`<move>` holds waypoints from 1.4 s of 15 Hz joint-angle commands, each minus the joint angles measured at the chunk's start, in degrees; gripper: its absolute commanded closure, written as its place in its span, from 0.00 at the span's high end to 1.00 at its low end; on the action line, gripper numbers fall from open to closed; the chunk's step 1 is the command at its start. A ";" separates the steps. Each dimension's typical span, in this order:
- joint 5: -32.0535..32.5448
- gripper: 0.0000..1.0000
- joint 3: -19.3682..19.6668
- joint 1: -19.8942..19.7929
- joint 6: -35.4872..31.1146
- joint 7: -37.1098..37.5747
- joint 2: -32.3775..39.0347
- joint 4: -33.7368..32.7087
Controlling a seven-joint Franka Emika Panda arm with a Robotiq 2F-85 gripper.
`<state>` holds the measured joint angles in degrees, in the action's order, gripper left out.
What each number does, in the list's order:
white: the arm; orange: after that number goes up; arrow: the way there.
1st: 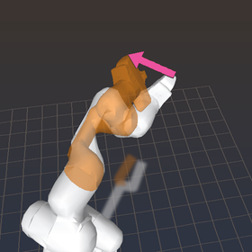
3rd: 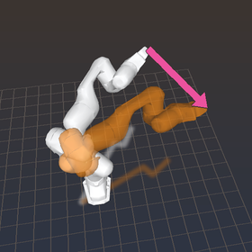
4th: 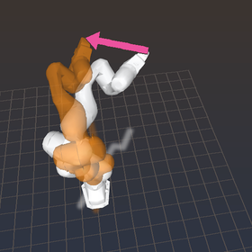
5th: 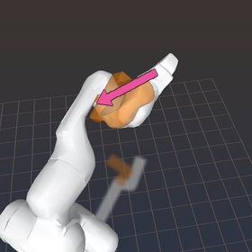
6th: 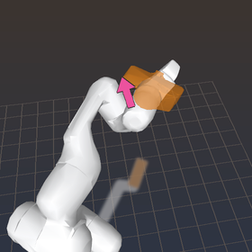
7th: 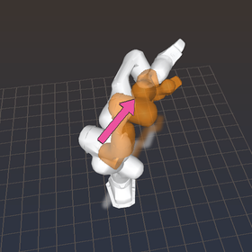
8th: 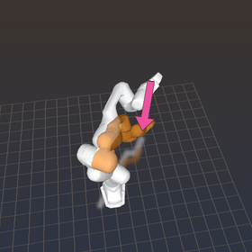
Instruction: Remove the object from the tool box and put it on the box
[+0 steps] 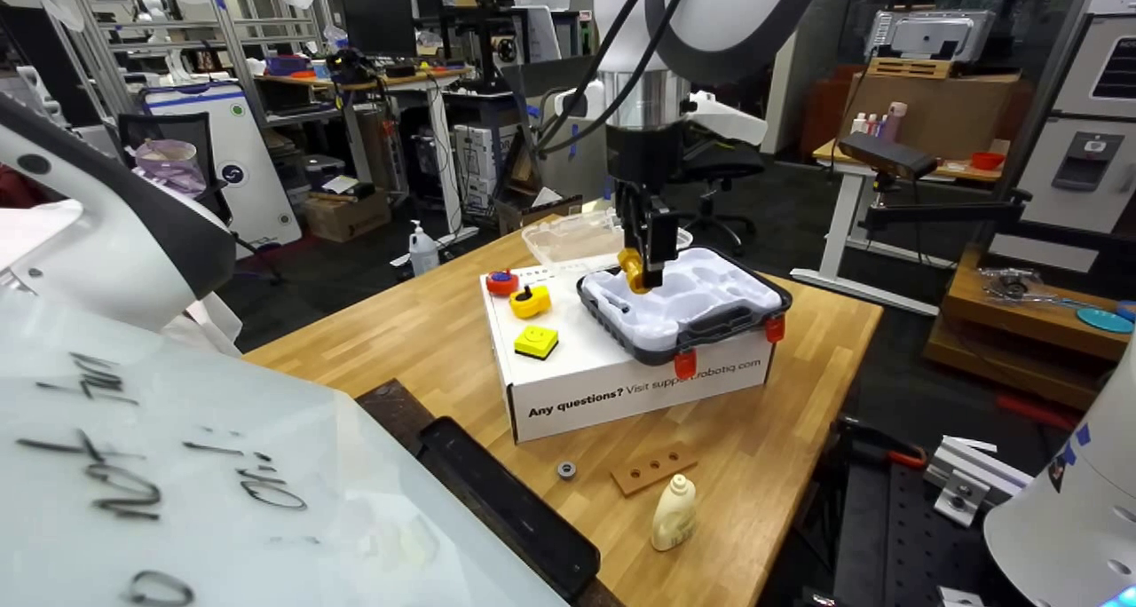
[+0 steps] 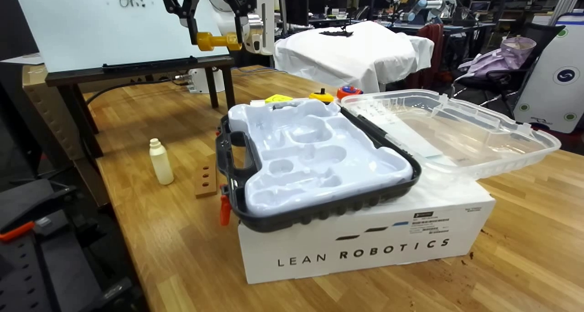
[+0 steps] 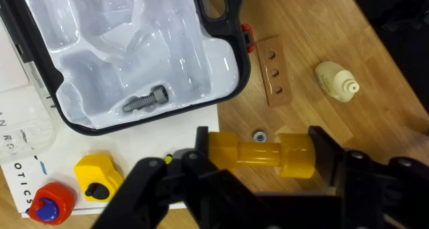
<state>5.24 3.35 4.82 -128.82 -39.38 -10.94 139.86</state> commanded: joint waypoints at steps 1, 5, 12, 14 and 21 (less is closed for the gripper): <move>0.26 0.48 -0.45 -0.73 0.23 -0.73 -0.15 0.42; 2.98 0.48 -0.65 -0.67 0.02 -3.37 2.50 -2.81; 0.27 0.48 -1.35 -1.45 0.16 -10.64 14.88 -13.75; -0.35 0.48 -1.88 -2.08 0.53 -11.94 18.84 -16.66; -1.02 0.48 -3.58 -5.48 1.72 -13.17 27.74 -23.55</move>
<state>5.58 1.71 1.81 -128.92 -50.83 14.92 118.66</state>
